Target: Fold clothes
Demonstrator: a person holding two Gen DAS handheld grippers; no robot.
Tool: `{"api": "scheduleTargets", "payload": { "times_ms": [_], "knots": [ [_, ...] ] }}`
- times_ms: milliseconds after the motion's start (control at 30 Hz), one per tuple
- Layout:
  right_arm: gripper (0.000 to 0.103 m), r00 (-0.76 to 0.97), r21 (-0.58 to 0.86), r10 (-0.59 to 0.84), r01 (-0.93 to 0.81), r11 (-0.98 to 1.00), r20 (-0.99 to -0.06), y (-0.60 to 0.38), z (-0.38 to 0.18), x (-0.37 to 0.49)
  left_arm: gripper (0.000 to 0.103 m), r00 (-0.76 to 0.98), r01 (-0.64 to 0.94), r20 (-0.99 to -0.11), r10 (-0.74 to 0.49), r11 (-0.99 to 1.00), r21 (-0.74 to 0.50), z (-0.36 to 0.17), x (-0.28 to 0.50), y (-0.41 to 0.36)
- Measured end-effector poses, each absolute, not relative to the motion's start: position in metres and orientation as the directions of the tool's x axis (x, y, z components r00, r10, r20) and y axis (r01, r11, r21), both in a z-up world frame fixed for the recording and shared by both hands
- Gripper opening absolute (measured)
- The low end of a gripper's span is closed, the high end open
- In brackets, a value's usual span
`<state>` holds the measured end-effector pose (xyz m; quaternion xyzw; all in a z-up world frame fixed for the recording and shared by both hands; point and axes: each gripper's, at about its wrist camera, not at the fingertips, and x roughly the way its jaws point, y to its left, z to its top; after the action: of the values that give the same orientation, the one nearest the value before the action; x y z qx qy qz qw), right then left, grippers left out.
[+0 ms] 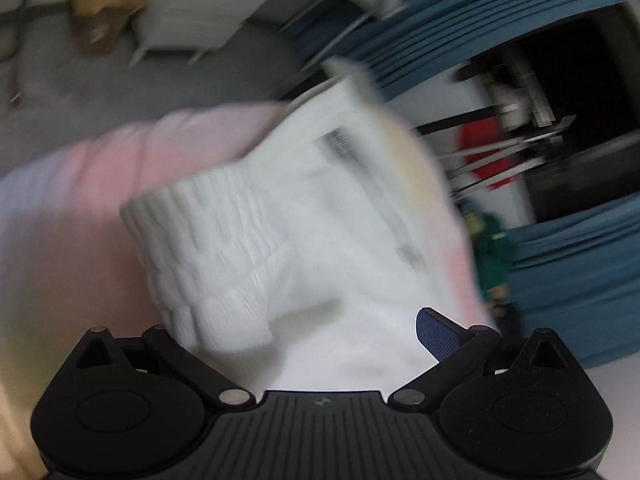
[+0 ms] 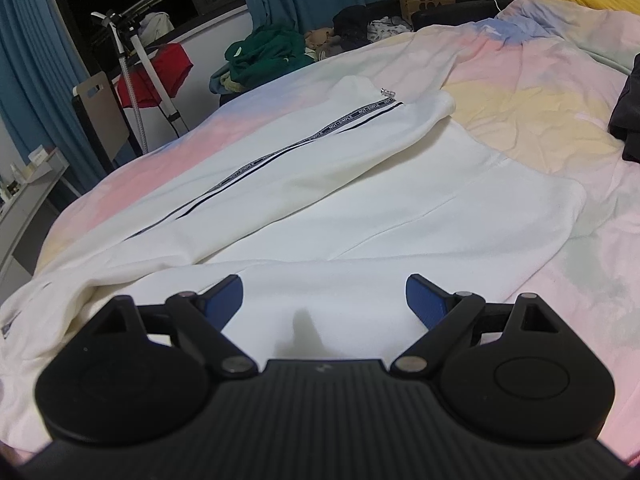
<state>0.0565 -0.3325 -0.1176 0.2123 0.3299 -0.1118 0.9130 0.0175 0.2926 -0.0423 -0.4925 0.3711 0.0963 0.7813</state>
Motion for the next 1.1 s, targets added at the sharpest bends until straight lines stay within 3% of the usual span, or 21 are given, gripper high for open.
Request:
{"api": "scheduleTargets", "payload": {
  "times_ms": [233, 533, 633, 733, 900, 1100],
  "knots": [
    [0.090, 0.755, 0.311, -0.054, 0.333, 0.890, -0.653, -0.330, -0.118, 0.061, 0.099, 0.626, -0.540, -0.723, -0.292, 0.506, -0.672, -0.064, 0.039, 0.283],
    [0.090, 0.747, 0.281, -0.088, 0.353, 0.892, -0.659, -0.328, -0.118, 0.062, 0.099, 0.780, -0.382, -0.507, -0.367, 0.363, -0.850, -0.054, 0.031, 0.284],
    [0.090, 0.726, 0.312, -0.119, 0.431, 0.847, -0.678, -0.338, -0.124, 0.063, 0.099, 0.769, -0.418, -0.529, -0.359, 0.344, -0.841, -0.062, 0.036, 0.285],
    [0.090, 0.718, 0.404, -0.112, 0.506, 0.762, -0.687, -0.358, -0.133, 0.064, 0.099, 0.749, -0.463, -0.567, -0.343, 0.341, -0.818, -0.067, 0.041, 0.288],
    [0.090, 0.700, 0.584, -0.149, 0.677, 0.447, -0.698, -0.427, -0.160, 0.047, 0.097, 0.722, -0.500, -0.608, -0.330, 0.358, -0.788, -0.075, 0.047, 0.294],
    [0.092, 0.678, 0.647, -0.182, 0.734, 0.204, -0.712, -0.487, -0.204, 0.019, 0.091, 0.700, -0.522, -0.633, -0.331, 0.367, -0.770, -0.080, 0.043, 0.300]
  ]
}}
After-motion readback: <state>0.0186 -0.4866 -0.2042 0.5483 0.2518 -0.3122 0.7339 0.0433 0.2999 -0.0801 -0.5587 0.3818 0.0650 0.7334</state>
